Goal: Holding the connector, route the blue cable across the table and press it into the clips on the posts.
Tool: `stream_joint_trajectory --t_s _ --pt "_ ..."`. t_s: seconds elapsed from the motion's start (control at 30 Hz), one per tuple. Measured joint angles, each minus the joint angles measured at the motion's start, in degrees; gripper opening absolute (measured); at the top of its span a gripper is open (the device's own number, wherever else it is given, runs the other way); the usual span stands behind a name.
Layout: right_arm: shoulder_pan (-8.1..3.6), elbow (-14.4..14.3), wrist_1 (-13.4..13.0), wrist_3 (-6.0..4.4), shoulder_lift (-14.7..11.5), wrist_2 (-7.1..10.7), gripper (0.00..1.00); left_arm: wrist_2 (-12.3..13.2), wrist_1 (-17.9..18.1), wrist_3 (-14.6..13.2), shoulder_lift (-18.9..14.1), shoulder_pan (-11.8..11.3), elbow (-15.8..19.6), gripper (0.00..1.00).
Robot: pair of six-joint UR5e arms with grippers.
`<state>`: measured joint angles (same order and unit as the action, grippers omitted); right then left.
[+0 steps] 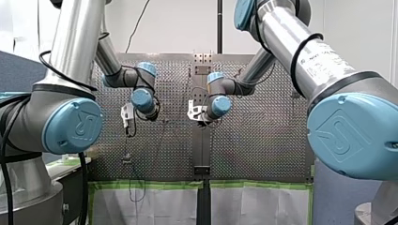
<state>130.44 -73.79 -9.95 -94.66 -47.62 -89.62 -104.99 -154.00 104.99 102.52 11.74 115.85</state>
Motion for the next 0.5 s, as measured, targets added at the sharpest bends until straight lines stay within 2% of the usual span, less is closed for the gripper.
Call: stream_joint_trajectory --t_s 0.17,0.5 --pt "0.00 0.0 0.2 -0.01 0.0 -0.03 0.00 0.0 -0.4 -0.5 -2.1 1.1 0.8 1.00" --pt "-0.15 0.0 1.0 -0.01 -0.1 -0.11 0.00 1.6 0.0 -0.9 -2.4 3.7 1.0 1.00"
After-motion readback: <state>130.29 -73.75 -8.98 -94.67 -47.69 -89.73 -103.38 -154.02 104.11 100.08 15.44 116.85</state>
